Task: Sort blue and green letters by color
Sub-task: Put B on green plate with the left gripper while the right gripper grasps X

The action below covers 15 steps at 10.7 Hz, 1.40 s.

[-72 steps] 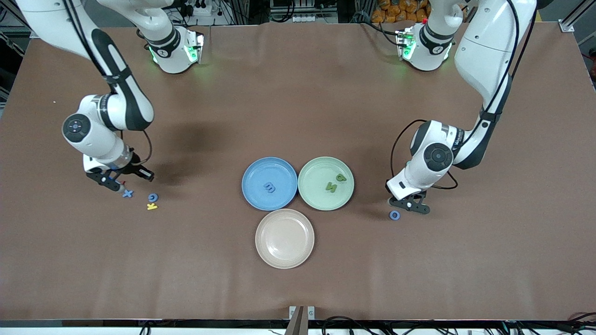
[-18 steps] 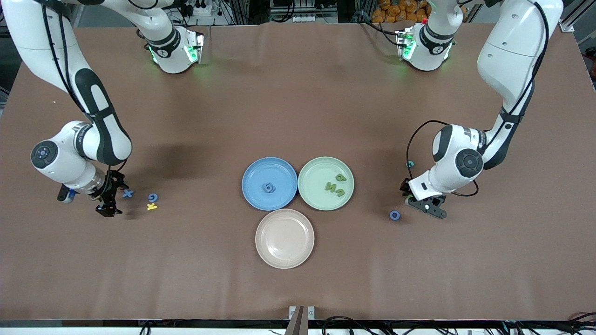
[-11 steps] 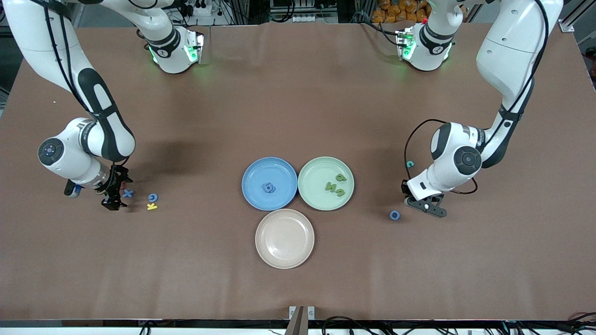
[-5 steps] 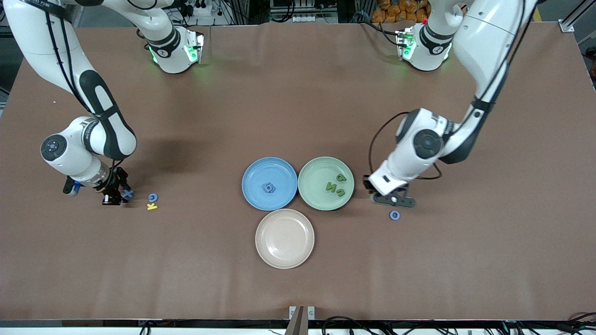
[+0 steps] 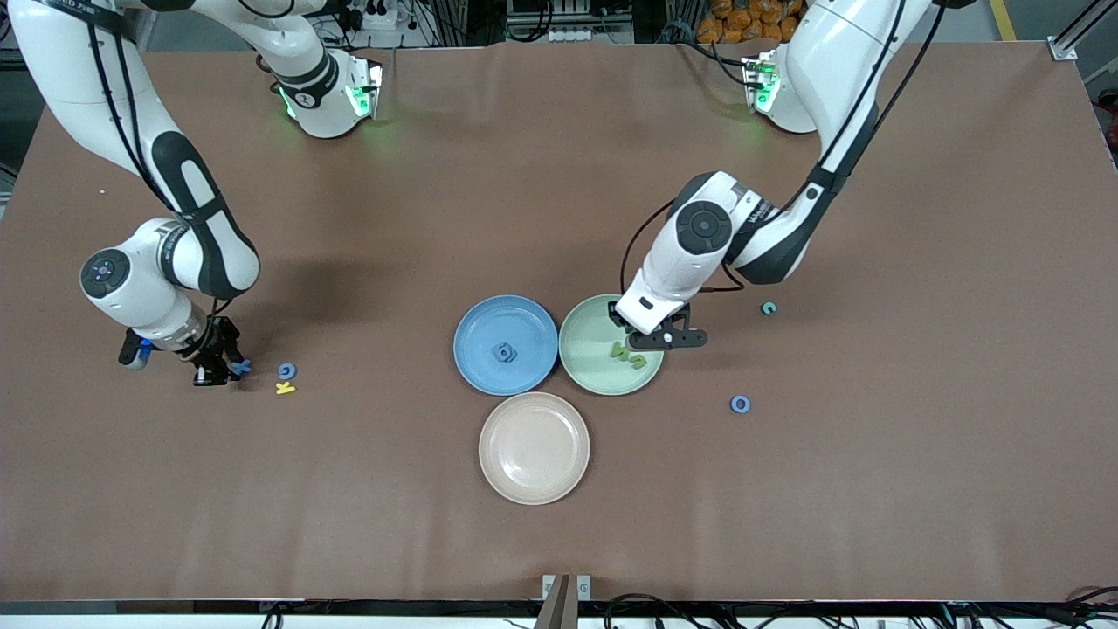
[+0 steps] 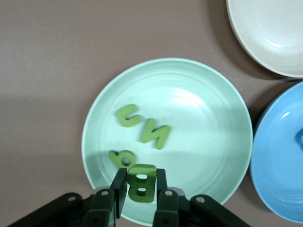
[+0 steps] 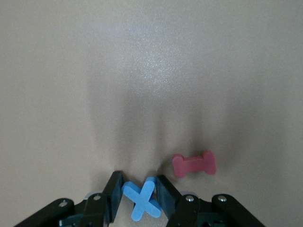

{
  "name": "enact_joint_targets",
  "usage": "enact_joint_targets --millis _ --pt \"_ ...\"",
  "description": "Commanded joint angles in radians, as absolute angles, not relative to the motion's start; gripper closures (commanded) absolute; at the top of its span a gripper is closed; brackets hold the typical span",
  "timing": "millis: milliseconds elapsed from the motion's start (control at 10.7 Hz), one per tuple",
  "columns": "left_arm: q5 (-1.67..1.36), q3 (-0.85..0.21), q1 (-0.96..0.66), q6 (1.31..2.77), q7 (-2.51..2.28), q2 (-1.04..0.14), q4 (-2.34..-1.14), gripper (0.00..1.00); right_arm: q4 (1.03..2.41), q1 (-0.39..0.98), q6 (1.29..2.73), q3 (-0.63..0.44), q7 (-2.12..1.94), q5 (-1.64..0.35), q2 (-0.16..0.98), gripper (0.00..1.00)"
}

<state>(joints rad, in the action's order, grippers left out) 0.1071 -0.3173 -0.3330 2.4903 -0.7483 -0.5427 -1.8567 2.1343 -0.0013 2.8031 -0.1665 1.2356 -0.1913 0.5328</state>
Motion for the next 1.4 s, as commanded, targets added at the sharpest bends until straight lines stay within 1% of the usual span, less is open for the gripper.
enact_joint_targets --millis 0,187,280,374,467,747,934,1214,1308 --pt "0.130 -0.304 -0.359 2.474 -0.865 -0.560 -1.818 0.00 2.143 -0.011 2.826 -0.144 1.177 -0.206 0.566 0.73" --pt "0.130 -0.295 -0.344 2.471 -0.858 -0.520 -1.818 0.00 2.141 -0.008 2.826 -0.144 1.161 -0.204 0.569 0.78" --pt "0.130 -0.273 -0.341 2.465 -0.854 -0.496 -1.813 0.00 2.140 -0.009 2.826 -0.141 1.145 -0.203 0.572 0.83" --pt "0.132 -0.261 -0.334 2.459 -0.845 -0.471 -1.807 0.00 2.137 -0.009 2.824 -0.141 1.122 -0.204 0.572 0.84" --pt "0.130 -0.244 -0.322 2.424 -0.804 -0.453 -1.778 0.00 2.134 -0.008 2.823 -0.143 1.076 -0.203 0.571 0.86" --pt "0.117 -0.230 -0.258 2.220 -0.651 -0.427 -1.628 0.00 2.114 -0.008 2.815 -0.143 0.913 -0.202 0.560 0.94" --pt "0.114 -0.238 -0.194 2.094 -0.570 -0.394 -1.550 0.00 2.108 -0.008 2.815 -0.143 0.894 -0.201 0.563 0.94" --pt "0.091 -0.255 -0.100 2.053 -0.526 -0.299 -1.551 0.00 2.091 -0.006 2.794 -0.143 0.856 -0.199 0.560 0.94" --pt "0.065 -0.253 -0.066 2.027 -0.473 -0.263 -1.551 0.00 2.079 -0.006 2.760 -0.143 0.838 -0.198 0.548 0.97"
